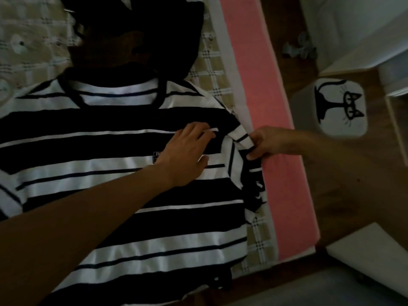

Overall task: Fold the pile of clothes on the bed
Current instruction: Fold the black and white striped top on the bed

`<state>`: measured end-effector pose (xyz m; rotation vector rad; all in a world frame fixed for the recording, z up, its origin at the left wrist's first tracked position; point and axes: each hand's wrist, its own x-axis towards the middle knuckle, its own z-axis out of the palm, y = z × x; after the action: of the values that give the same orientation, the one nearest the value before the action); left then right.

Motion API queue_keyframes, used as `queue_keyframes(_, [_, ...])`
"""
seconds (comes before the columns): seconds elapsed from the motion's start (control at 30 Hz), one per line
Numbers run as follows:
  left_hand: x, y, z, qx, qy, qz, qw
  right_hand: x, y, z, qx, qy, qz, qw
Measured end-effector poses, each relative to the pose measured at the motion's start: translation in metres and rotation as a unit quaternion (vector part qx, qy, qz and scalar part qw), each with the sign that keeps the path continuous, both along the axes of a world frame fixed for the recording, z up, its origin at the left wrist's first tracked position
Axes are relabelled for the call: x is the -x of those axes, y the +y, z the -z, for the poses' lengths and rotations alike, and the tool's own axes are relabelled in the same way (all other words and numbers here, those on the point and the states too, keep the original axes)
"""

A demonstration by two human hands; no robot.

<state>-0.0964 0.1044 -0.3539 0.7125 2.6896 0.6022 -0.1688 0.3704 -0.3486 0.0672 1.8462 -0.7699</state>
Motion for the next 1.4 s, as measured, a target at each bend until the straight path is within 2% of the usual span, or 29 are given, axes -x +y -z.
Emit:
queue_keyframes(0.07, [0.004,0.013,0.005,0.02,0.006,-0.004,1.0,0.003,0.012,-0.004,-0.021,0.019,0.002,1.0])
queue_keyframes(0.1, [0.005,0.018,0.006,0.029,0.008,-0.01,0.999,0.006,0.017,-0.006,-0.013,0.042,0.047,0.998])
queue_keyframes(0.13, [0.006,0.02,0.009,0.038,0.01,-0.017,0.999,0.011,0.023,-0.008,0.003,0.073,0.122,0.99])
queue_keyframes(0.2, [0.006,0.025,0.014,0.056,0.009,-0.025,0.998,0.016,0.038,-0.011,0.067,0.109,0.304,0.944])
queue_keyframes(0.23, [0.005,0.026,0.016,0.064,0.007,-0.027,0.998,0.016,0.044,-0.012,0.109,0.099,0.359,0.922])
queue_keyframes(0.27, [0.004,0.028,0.018,0.072,0.004,-0.03,0.997,0.012,0.05,-0.011,0.131,0.084,0.37,0.916])
queue_keyframes(0.3, [0.003,0.029,0.021,0.082,0.0,-0.033,0.996,0.004,0.055,-0.008,0.13,0.066,0.341,0.929])
queue_keyframes(0.37, [-0.001,0.032,0.025,0.1,-0.004,-0.039,0.994,-0.014,0.062,-0.007,0.071,0.063,0.177,0.98])
queue_keyframes(0.43, [-0.003,0.035,0.027,0.109,-0.006,-0.043,0.993,-0.026,0.069,-0.003,0.022,0.074,0.053,0.996])
queue_keyframes(0.5, [-0.004,0.037,0.027,0.112,-0.012,-0.046,0.993,-0.031,0.079,0.003,0.004,0.074,0.061,0.995])
queue_keyframes(0.57, [-0.004,0.039,0.028,0.117,-0.014,-0.05,0.992,-0.035,0.091,0.008,0.013,0.068,0.164,0.984])
queue_keyframes(0.6, [-0.004,0.04,0.028,0.122,-0.013,-0.051,0.991,-0.038,0.097,0.011,0.039,0.063,0.254,0.964])
queue_keyframes(0.63, [-0.004,0.041,0.029,0.125,-0.013,-0.053,0.991,-0.042,0.102,0.011,0.089,0.048,0.359,0.928])
queue_keyframes(0.67, [-0.005,0.042,0.029,0.128,-0.013,-0.057,0.99,-0.045,0.105,0.007,0.154,0.027,0.456,0.876])
queue_keyframes(0.7, [-0.006,0.043,0.029,0.129,-0.014,-0.062,0.99,-0.049,0.105,0.002,0.217,0.013,0.522,0.825])
queue_keyframes(0.73, [-0.007,0.045,0.029,0.13,-0.015,-0.067,0.989,-0.055,0.103,-0.003,0.251,0.013,0.545,0.8])
queue_keyframes(0.77, [-0.008,0.048,0.029,0.13,-0.016,-0.071,0.989,-0.063,0.099,-0.006,0.248,0.023,0.548,0.799])
queue_keyframes(0.9, [-0.015,0.056,0.027,0.123,-0.004,-0.09,0.988,-0.093,0.071,-0.006,0.174,0.023,0.451,0.875])
queue_keyframes(0.97, [-0.02,0.059,0.024,0.119,0.02,-0.075,0.99,-0.098,0.072,0.001,0.149,0.039,0.429,0.89])
queue_keyframes(1.07, [-0.036,0.066,0.021,0.11,0.031,-0.032,0.993,-0.1,0.08,-0.003,0.119,0.094,0.421,0.894])
queue_keyframes(1.17, [-0.059,0.073,0.027,0.168,0.003,-0.005,0.986,-0.101,0.084,-0.013,0.12,0.134,0.428,0.886])
queue_keyframes(1.27, [-0.07,0.077,0.034,0.223,-0.017,-0.016,0.975,-0.101,0.078,-0.028,0.111,0.17,0.4,0.894])
queue_keyframes(1.4, [-0.079,0.083,0.024,0.217,-0.036,-0.053,0.974,-0.085,0.035,-0.068,0.111,0.228,0.346,0.904])
